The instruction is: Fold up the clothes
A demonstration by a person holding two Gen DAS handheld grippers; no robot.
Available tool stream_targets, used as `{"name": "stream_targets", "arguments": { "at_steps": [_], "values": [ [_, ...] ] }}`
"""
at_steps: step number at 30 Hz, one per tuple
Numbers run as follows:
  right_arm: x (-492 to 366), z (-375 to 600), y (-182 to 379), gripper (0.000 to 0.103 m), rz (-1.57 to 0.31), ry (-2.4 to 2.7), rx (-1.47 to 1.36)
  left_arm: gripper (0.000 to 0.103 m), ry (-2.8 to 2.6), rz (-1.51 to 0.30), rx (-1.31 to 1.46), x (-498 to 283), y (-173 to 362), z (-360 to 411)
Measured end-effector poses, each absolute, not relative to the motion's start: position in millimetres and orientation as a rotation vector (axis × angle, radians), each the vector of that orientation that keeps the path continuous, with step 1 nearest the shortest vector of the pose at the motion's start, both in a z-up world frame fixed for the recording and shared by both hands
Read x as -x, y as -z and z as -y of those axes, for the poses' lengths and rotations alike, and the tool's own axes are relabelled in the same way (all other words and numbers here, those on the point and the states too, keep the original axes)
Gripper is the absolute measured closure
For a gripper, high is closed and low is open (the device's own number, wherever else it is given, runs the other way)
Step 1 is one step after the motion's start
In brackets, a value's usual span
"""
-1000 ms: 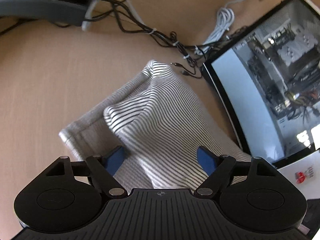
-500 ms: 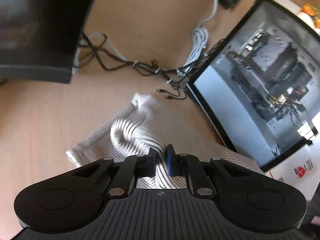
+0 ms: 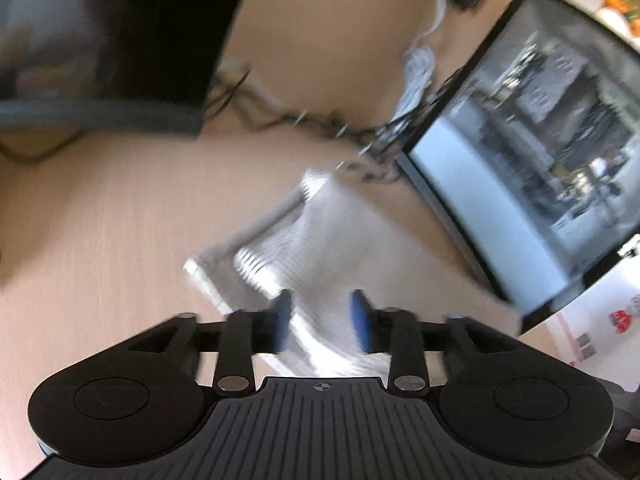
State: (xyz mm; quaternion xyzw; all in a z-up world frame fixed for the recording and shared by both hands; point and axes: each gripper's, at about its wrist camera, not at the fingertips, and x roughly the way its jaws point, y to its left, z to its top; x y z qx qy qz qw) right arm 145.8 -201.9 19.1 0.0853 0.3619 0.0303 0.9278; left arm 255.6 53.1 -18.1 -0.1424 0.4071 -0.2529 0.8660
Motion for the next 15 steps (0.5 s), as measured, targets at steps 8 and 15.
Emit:
{"name": "stream_targets", "arguments": {
  "at_steps": [8,15],
  "values": [
    [-189,204,-25,0.037,-0.681,-0.117,-0.173,0.043,0.613,-0.976,0.385,-265,44,1],
    [-209,193,10,0.03,-0.779,-0.121,-0.122,0.035,0.619,-1.012,0.353,-266,63,8]
  ]
}}
